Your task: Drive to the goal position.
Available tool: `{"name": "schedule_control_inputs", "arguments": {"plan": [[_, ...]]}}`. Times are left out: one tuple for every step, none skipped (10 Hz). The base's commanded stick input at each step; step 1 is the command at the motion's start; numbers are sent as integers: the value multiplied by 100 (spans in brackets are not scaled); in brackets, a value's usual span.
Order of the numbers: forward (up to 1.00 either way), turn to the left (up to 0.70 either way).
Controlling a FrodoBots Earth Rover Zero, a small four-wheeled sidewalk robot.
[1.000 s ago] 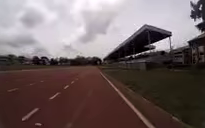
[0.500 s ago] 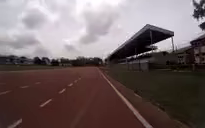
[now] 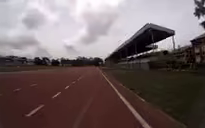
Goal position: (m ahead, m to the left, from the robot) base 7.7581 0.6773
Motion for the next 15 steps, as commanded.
{"name": "schedule_control_inputs", "arguments": {"plan": [[70,0],[70,0],[70,0],[70,0],[70,0],[70,0],[70,0],[70,0],[70,0],[70,0],[70,0],[70,0],[70,0],[70,0],[70,0]]}}
